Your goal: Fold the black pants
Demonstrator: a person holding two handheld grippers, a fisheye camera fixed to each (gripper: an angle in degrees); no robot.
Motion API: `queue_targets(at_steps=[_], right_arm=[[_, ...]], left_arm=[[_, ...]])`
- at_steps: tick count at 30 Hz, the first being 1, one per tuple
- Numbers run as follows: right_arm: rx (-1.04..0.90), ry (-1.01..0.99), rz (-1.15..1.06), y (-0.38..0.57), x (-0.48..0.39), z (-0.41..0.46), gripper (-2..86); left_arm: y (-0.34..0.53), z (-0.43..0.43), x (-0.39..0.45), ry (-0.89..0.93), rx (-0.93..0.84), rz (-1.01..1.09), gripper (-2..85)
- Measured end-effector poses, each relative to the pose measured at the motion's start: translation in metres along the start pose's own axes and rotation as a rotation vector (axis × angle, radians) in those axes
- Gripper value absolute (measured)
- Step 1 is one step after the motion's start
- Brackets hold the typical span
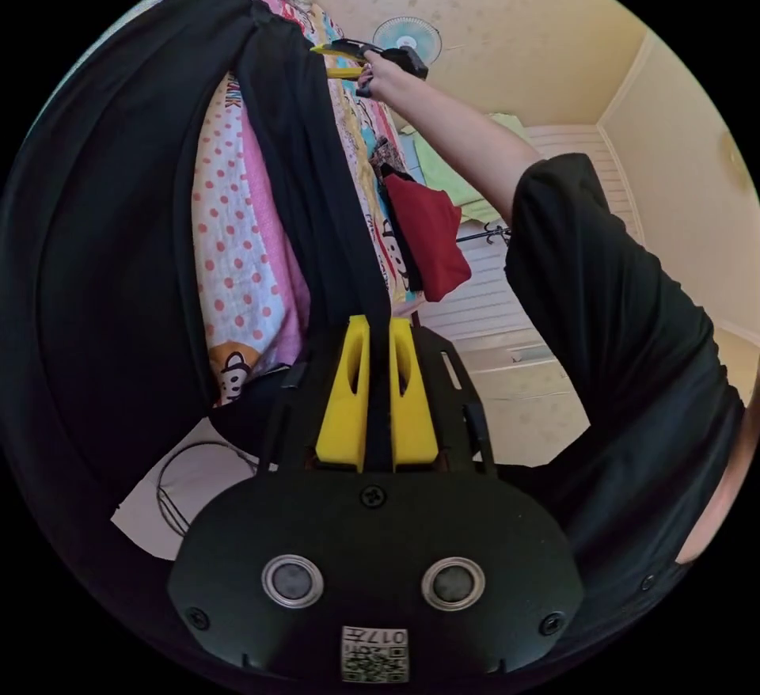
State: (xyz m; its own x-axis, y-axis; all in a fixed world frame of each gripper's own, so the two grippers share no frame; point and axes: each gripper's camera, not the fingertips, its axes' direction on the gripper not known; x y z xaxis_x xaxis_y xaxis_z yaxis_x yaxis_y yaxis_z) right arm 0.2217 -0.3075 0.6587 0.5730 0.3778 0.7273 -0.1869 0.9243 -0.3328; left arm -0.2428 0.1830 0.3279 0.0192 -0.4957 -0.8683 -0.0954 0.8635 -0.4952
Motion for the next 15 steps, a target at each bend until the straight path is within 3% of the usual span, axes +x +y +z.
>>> queue_targets(at_steps=[4, 9, 15], right_arm=[[0.116, 0.013, -0.076, 0.011, -0.05, -0.001, 4.0], [0.098, 0.138, -0.328, 0.008, -0.191, 0.036, 3.0], [0.066, 0.191, -0.393, 0.023, -0.3, 0.147, 3.0]], left_arm=[[0.018, -0.06, -0.03, 0.161, 0.119, -0.077, 3.3], [0.054, -0.148, -0.055, 0.141, 0.275, -0.133, 2.8], [0.089, -0.218, -0.071, -0.005, 0.341, -0.186, 2.3]])
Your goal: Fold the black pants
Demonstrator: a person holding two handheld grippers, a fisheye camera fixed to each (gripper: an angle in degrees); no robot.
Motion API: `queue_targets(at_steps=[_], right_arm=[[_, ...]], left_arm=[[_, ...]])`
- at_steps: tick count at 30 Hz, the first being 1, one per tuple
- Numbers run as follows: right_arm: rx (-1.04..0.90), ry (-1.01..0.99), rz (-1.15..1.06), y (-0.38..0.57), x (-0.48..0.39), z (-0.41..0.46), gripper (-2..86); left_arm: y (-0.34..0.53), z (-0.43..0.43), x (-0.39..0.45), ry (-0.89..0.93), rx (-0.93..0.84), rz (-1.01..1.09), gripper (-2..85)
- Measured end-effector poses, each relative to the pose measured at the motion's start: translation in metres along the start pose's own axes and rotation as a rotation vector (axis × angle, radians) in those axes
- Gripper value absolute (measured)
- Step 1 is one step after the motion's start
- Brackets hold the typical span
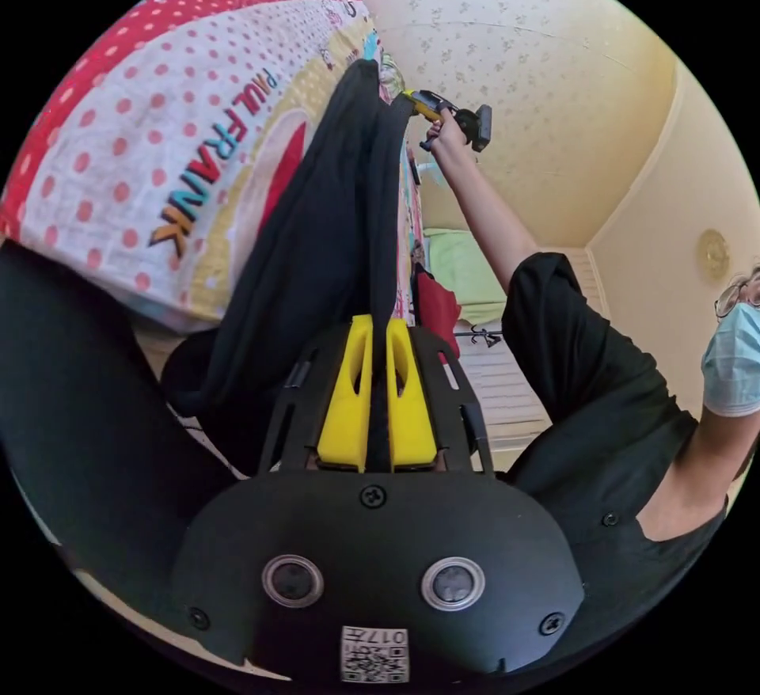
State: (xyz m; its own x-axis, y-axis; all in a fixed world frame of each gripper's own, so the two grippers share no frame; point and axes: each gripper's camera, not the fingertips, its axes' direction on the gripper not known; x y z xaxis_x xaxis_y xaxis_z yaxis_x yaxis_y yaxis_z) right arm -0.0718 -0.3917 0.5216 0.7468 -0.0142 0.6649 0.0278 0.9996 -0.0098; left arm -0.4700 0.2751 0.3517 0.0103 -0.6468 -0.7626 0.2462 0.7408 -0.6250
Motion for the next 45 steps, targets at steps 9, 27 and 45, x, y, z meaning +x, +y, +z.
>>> queue_targets(at_steps=[9, 27, 45], right_arm=[[-0.192, -0.236, 0.002, 0.01, -0.032, 0.073, 7.6], [0.064, -0.387, 0.038, 0.312, 0.064, 0.0, 11.4], [-0.163, -0.554, 0.153, 0.405, 0.14, -0.024, 2.9]], left_arm=[[-0.013, -0.041, -0.032, -0.008, -0.106, -0.054, 5.7], [-0.082, -0.08, 0.03, -0.156, -0.015, 0.197, 9.9], [-0.069, 0.0, 0.064, -0.344, -0.237, 0.273, 0.2]])
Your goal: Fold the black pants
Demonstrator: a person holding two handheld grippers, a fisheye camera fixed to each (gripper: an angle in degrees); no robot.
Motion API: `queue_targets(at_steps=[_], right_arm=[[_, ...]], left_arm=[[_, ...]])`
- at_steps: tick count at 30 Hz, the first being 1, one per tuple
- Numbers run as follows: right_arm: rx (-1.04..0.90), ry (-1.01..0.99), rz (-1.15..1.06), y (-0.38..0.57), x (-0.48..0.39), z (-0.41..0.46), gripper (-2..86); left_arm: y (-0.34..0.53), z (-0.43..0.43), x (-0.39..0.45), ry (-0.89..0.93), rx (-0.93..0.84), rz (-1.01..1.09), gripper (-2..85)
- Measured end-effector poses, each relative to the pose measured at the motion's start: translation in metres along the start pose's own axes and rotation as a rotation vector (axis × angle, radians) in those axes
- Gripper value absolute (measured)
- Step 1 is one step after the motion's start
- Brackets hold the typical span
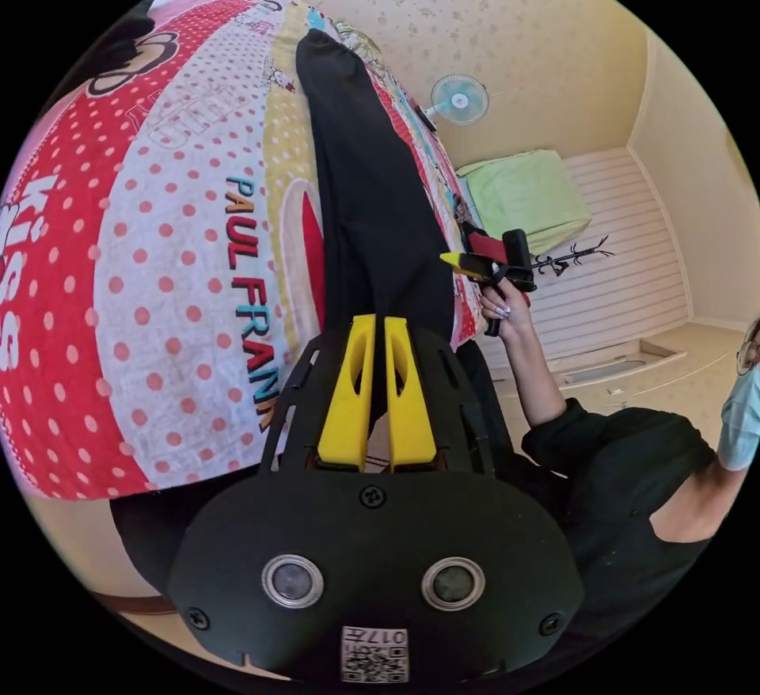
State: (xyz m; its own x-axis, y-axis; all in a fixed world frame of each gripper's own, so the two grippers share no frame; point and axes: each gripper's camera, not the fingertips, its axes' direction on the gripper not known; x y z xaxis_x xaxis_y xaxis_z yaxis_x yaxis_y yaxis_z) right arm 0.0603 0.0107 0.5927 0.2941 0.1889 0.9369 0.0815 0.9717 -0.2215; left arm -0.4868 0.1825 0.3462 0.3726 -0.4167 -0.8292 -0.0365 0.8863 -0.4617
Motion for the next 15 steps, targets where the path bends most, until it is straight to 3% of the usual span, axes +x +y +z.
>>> queue_targets(at_steps=[3, 8, 12, 15], right_arm=[[0.009, -0.197, 0.01, 0.019, 0.022, 0.006, 3.2], [-0.003, -0.349, -0.063, 0.053, 0.032, 0.01, 4.1], [-0.015, -0.353, -0.052, 0.083, 0.022, 0.003, 3.8], [0.031, -0.313, -0.117, 0.104, 0.002, -0.002, 3.5]], left_arm=[[0.004, -0.001, 0.007, -0.051, 0.015, -0.002, 0.0], [0.014, -0.004, 0.014, -0.094, 0.044, -0.012, -0.2], [0.026, -0.015, 0.022, -0.029, 0.096, -0.05, 0.0], [0.035, -0.025, 0.032, -0.089, 0.158, -0.017, 0.4]])
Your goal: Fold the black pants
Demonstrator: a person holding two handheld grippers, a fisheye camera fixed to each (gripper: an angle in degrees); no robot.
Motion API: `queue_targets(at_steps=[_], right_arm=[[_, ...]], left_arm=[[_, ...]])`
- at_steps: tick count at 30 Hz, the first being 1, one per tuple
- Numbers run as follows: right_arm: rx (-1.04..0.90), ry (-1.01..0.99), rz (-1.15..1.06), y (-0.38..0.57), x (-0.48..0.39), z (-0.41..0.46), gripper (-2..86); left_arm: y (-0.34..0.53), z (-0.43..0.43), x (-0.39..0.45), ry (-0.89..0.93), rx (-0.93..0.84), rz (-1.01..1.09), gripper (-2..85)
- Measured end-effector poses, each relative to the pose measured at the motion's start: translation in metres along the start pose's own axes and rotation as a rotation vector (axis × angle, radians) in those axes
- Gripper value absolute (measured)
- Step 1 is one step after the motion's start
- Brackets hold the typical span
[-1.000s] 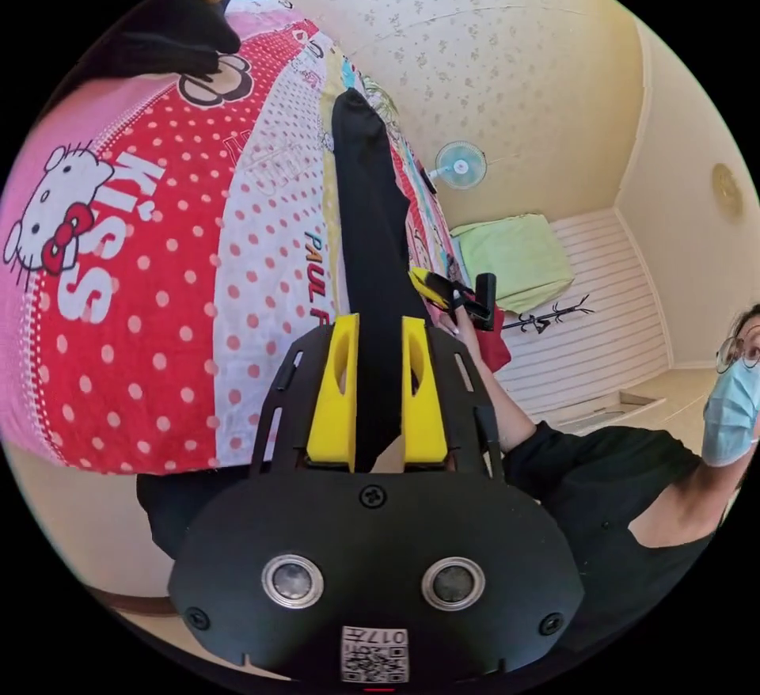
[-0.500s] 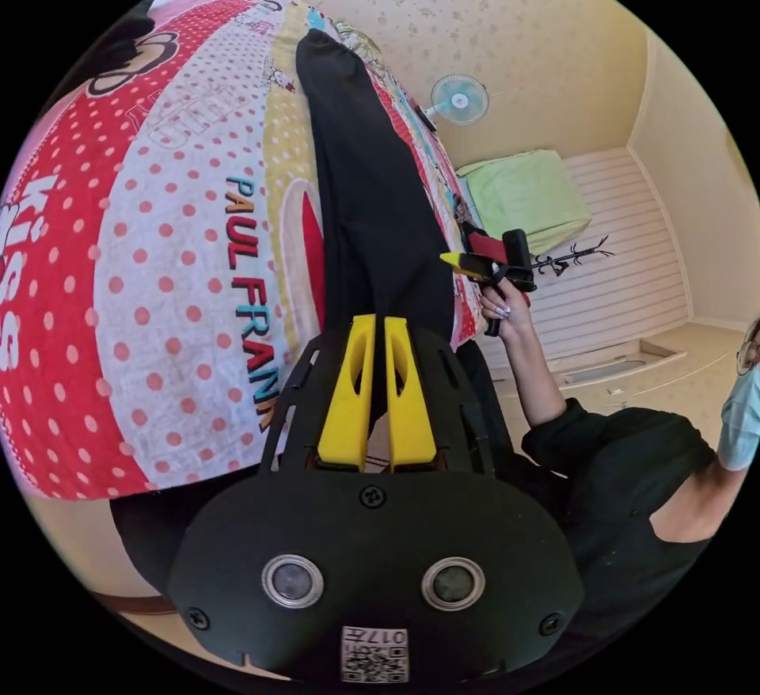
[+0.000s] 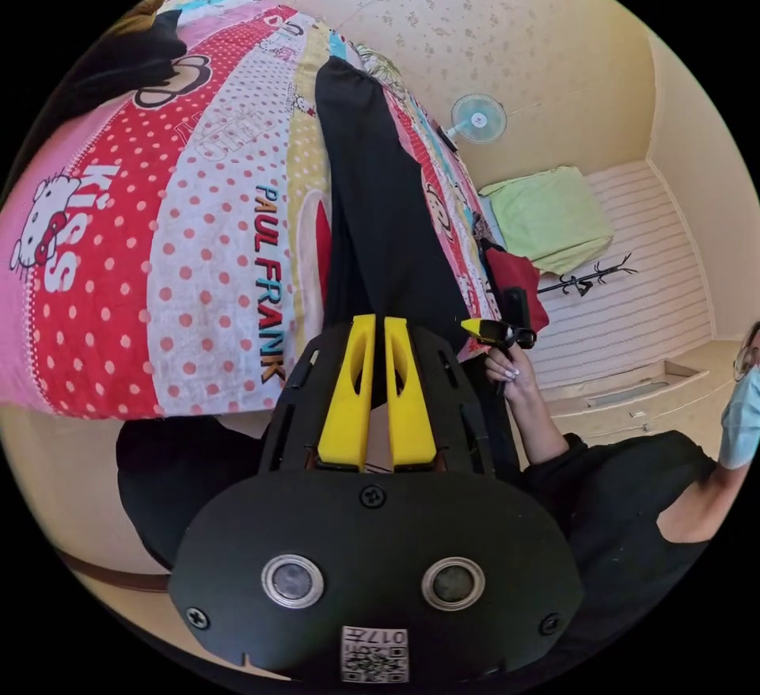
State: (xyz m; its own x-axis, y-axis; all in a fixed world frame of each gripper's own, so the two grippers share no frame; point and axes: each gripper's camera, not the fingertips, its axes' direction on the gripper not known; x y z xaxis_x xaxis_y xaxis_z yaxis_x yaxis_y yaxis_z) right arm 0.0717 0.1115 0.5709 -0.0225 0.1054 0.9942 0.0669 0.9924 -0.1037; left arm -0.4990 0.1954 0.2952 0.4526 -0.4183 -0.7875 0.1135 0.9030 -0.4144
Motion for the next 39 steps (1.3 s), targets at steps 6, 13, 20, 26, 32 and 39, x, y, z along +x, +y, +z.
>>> queue_targets(at_steps=[6, 13, 20, 26, 32, 39], right_arm=[[-0.139, 0.063, 0.044, 0.02, 0.019, 0.017, 5.5], [0.049, 0.143, 0.029, 0.047, 0.007, -0.006, 11.0], [0.013, 0.167, -0.014, 0.027, 0.001, 0.035, 12.0], [-0.009, 0.096, 0.076, 0.03, 0.011, 0.051, 6.3], [-0.122, 0.128, 0.022, 0.049, -0.028, -0.006, 4.1], [-0.212, 0.254, 0.17, 0.077, -0.008, -0.022, 7.5]], left_arm=[[0.023, -0.009, -0.02, -0.015, 0.17, -0.105, 4.5], [0.034, -0.004, -0.017, -0.097, 0.131, -0.041, 8.5], [0.027, 0.045, -0.004, -0.243, -0.037, -0.045, 10.1], [0.026, 0.063, -0.001, -0.079, -0.101, -0.127, 4.6], [0.035, 0.085, 0.042, 0.253, -0.26, -0.006, 4.1], [0.037, 0.105, 0.01, 0.27, -0.29, -0.132, 6.5]])
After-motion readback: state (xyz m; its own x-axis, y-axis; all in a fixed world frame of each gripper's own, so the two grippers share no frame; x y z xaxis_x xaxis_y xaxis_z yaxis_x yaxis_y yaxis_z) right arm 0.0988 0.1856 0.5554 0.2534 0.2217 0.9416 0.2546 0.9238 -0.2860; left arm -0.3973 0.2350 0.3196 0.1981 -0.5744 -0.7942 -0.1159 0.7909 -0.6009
